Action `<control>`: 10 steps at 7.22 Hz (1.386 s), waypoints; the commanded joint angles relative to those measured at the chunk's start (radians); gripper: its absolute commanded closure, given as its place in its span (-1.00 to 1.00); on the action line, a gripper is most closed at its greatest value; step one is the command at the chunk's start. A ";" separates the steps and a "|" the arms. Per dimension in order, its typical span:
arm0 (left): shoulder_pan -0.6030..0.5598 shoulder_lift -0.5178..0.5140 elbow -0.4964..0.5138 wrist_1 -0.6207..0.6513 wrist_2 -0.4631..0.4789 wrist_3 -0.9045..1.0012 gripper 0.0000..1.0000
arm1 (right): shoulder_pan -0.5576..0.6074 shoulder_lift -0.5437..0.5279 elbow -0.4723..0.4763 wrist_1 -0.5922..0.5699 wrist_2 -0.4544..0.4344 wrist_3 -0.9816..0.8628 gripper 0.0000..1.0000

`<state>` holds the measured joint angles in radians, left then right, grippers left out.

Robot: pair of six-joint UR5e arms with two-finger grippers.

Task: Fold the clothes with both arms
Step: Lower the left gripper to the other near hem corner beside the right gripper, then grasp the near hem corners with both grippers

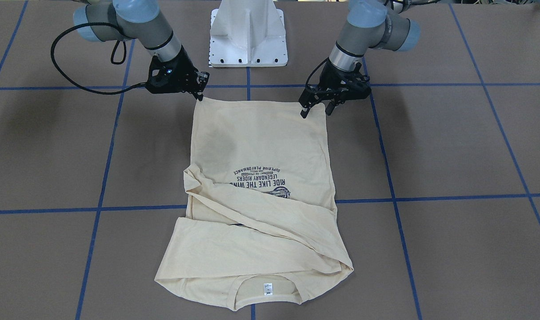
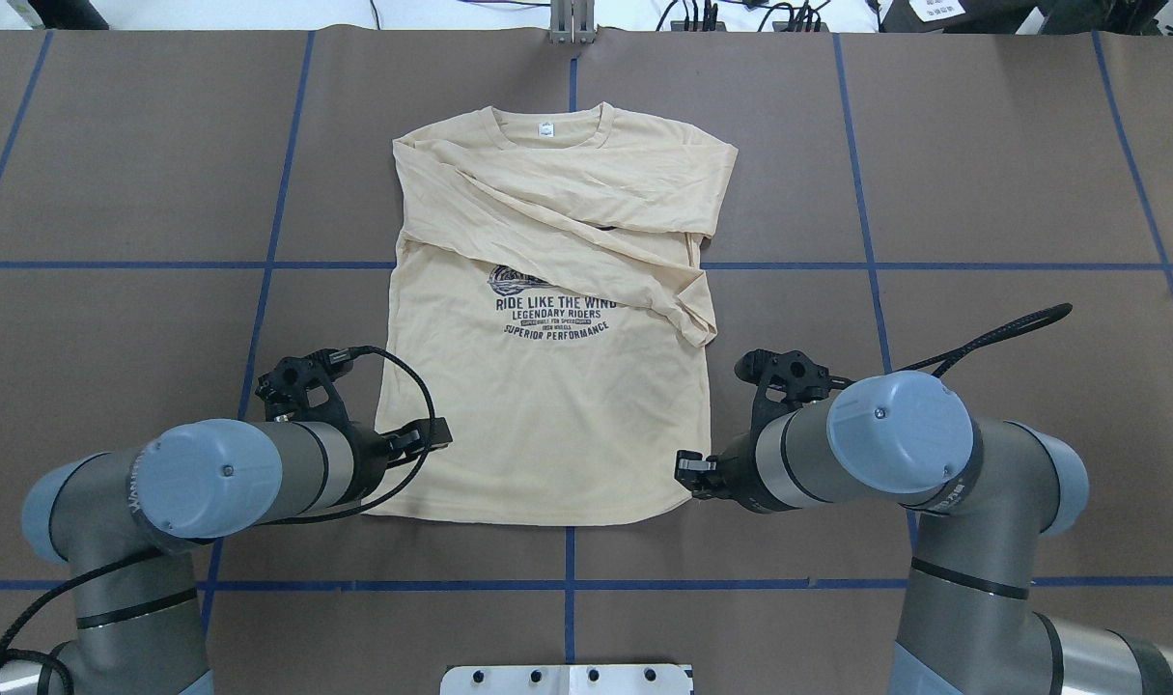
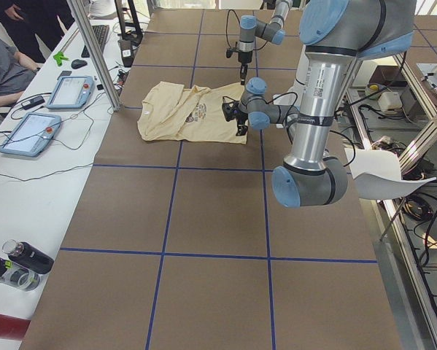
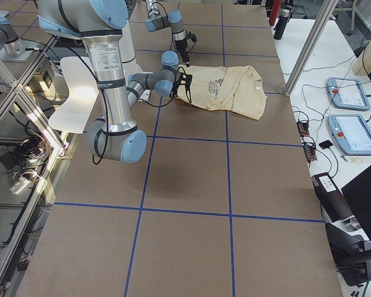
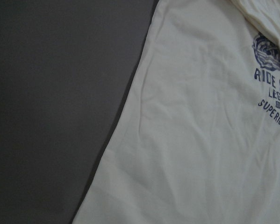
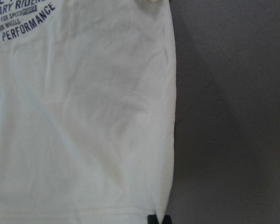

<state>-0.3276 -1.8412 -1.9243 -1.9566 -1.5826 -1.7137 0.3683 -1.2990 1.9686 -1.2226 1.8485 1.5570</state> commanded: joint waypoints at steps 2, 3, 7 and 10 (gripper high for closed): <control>0.016 -0.006 -0.004 0.082 0.018 0.003 -0.98 | 0.003 0.000 0.000 0.000 0.000 0.000 1.00; 0.018 -0.009 -0.005 0.119 0.021 0.003 -0.98 | 0.006 0.001 0.001 0.002 0.002 0.000 1.00; 0.022 -0.003 -0.001 0.143 0.038 0.019 -0.95 | 0.015 0.001 0.006 0.003 0.021 -0.002 1.00; 0.045 -0.004 0.004 0.188 0.038 0.019 -0.83 | 0.018 0.001 0.009 0.003 0.020 -0.002 1.00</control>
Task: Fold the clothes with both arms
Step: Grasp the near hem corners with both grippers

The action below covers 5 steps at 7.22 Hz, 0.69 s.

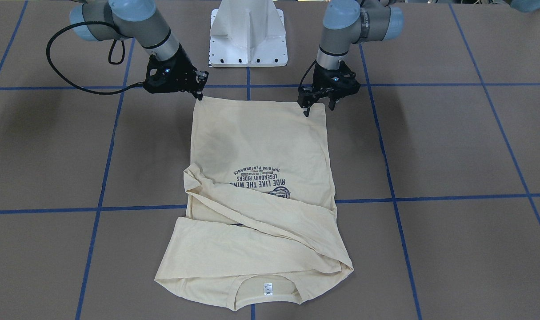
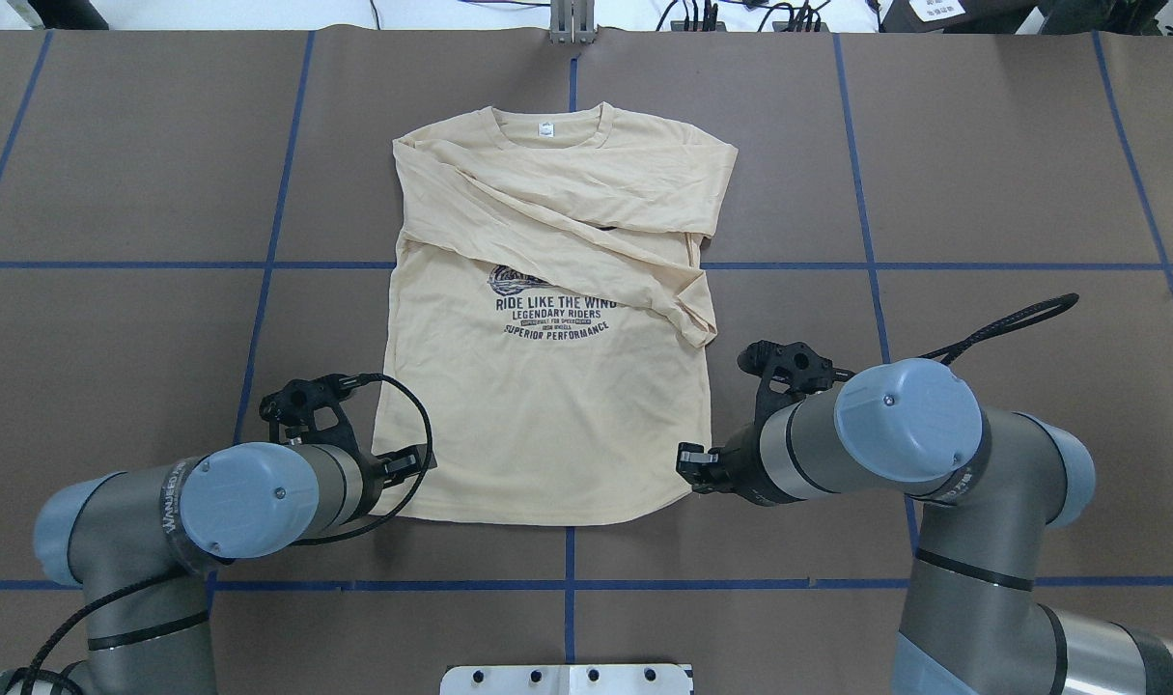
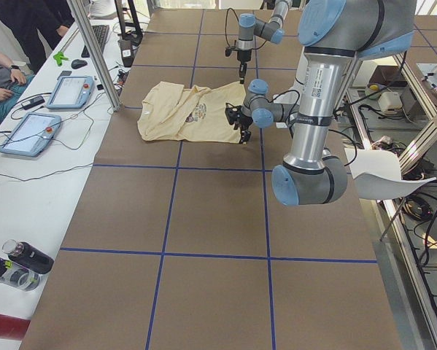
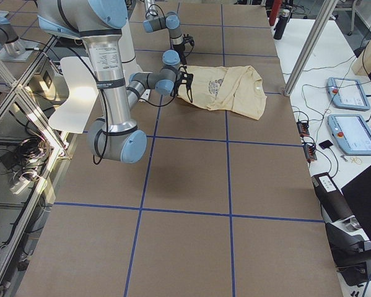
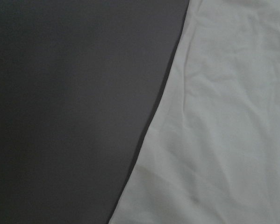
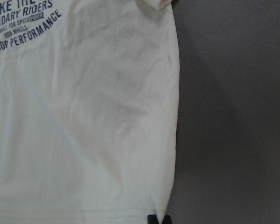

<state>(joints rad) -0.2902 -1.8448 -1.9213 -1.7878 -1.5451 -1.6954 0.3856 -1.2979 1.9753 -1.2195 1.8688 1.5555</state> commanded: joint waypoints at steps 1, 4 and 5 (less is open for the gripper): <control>0.011 -0.001 -0.001 0.024 0.000 0.000 -0.81 | 0.001 0.000 0.005 -0.002 0.000 0.000 1.00; 0.013 -0.005 -0.008 0.041 -0.001 0.000 -0.62 | 0.004 -0.001 0.007 -0.002 0.001 0.000 1.00; 0.016 -0.004 -0.005 0.042 -0.001 0.000 -0.61 | 0.012 -0.003 0.013 -0.002 0.024 0.002 1.00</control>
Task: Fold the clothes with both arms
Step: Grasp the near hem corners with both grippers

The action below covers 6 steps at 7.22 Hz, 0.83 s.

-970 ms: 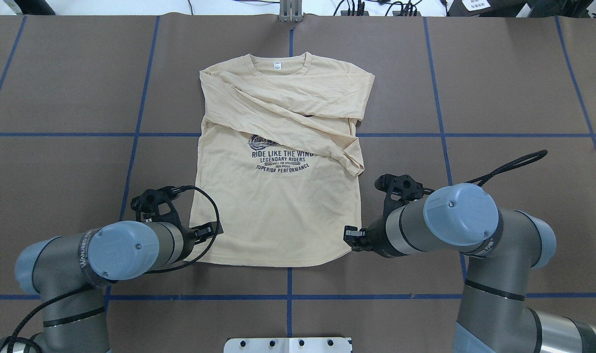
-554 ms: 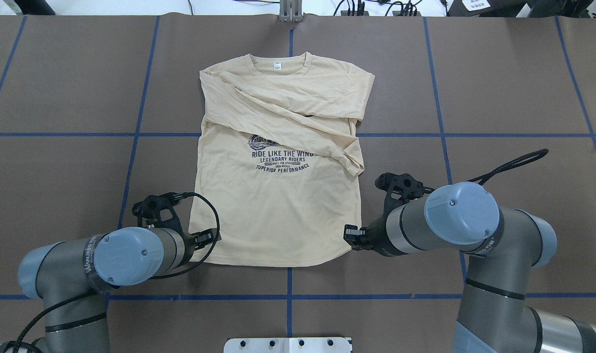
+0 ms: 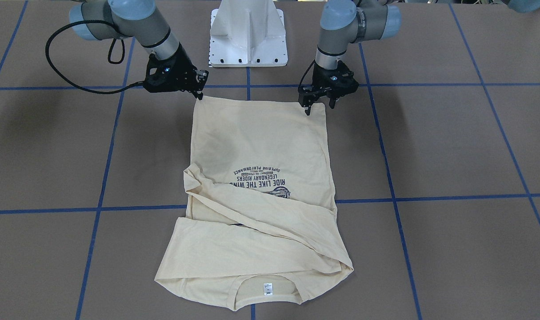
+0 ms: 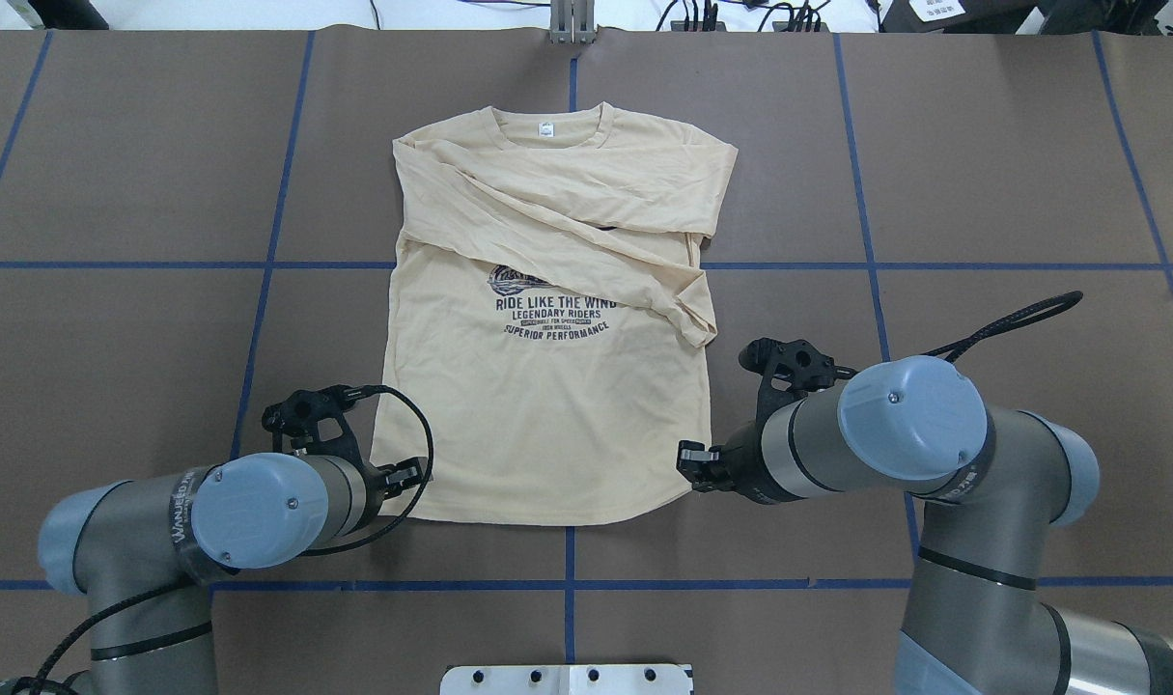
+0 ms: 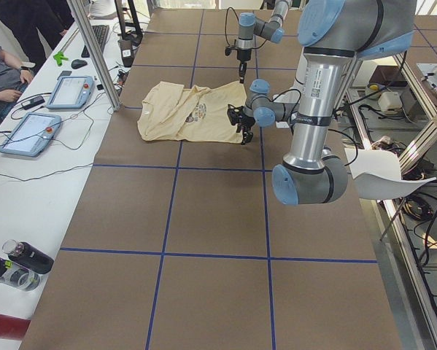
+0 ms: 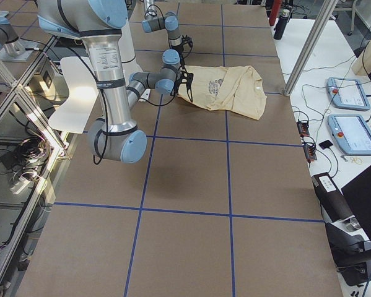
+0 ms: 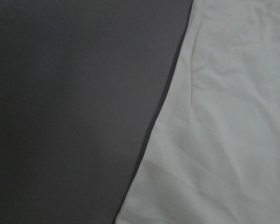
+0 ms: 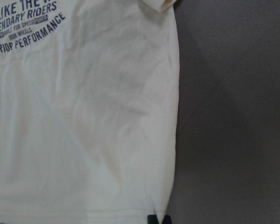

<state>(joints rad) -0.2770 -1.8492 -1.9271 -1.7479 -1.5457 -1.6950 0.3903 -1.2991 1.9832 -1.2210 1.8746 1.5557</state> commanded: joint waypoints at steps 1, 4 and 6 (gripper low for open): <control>0.002 0.001 0.000 0.002 -0.001 0.000 -0.54 | 0.016 -0.005 0.008 0.000 0.027 0.000 1.00; 0.016 0.001 0.003 0.002 -0.001 0.000 -0.54 | 0.016 -0.005 0.008 -0.002 0.027 0.000 1.00; 0.016 -0.001 0.005 0.002 -0.004 0.000 -0.30 | 0.019 -0.006 0.008 -0.002 0.027 0.000 1.00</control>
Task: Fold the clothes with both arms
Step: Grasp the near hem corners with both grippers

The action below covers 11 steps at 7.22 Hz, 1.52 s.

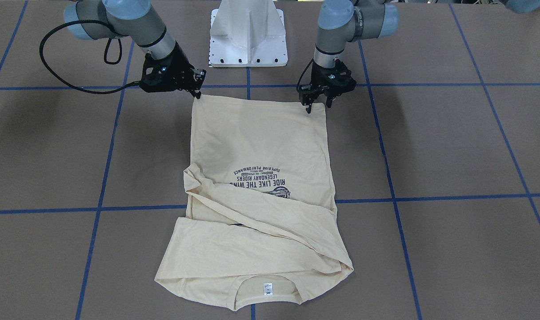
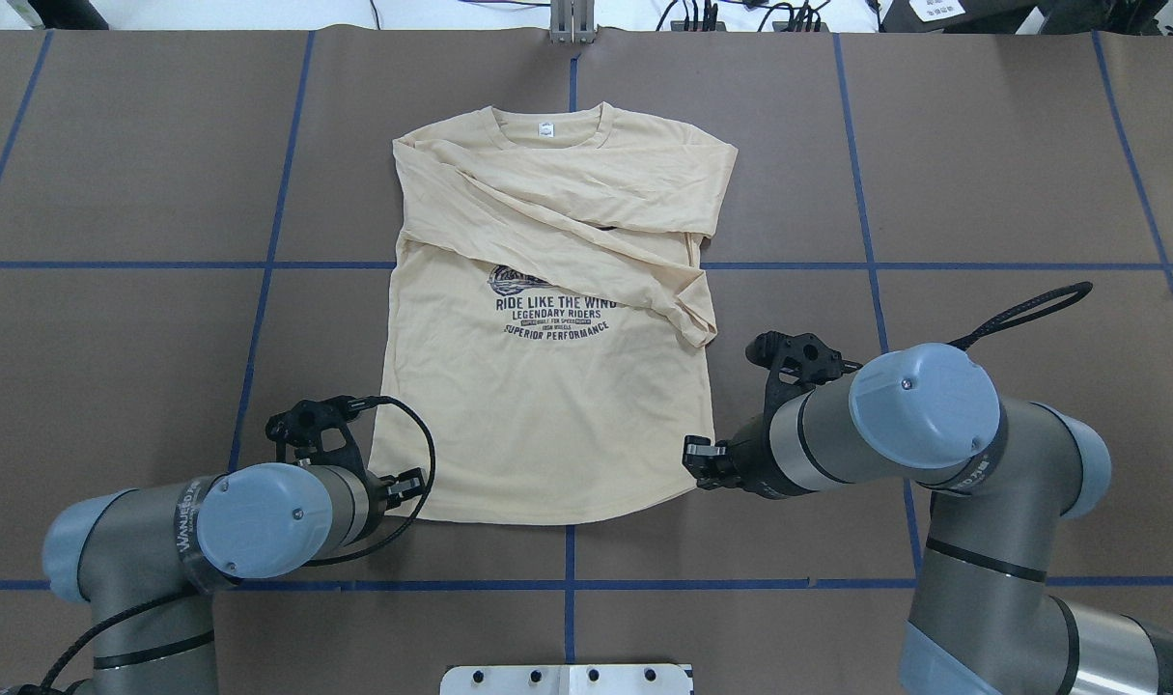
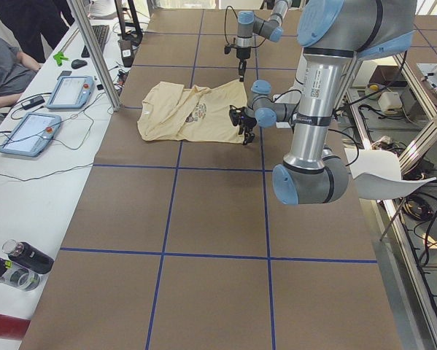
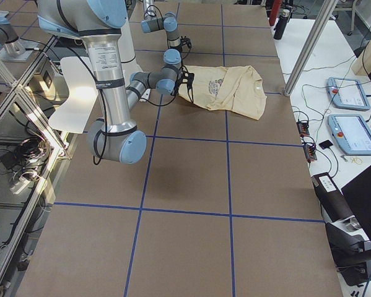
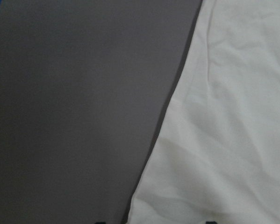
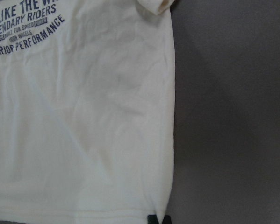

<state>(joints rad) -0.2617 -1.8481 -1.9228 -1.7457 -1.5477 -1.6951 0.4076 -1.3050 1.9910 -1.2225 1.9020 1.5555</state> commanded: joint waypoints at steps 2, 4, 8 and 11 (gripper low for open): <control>-0.001 -0.002 -0.002 0.002 -0.002 0.000 0.54 | 0.004 0.000 0.000 0.000 0.000 0.000 1.00; -0.004 -0.005 -0.018 0.006 -0.003 0.002 1.00 | 0.004 0.000 0.000 0.000 0.000 0.000 1.00; -0.007 -0.003 -0.146 0.094 -0.009 0.003 1.00 | 0.057 -0.051 0.043 0.000 0.122 0.000 1.00; 0.005 -0.005 -0.162 0.095 -0.044 0.003 1.00 | 0.060 -0.161 0.101 0.000 0.244 0.018 1.00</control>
<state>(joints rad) -0.2616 -1.8529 -2.0769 -1.6524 -1.5668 -1.6920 0.4671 -1.4328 2.0777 -1.2226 2.1010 1.5608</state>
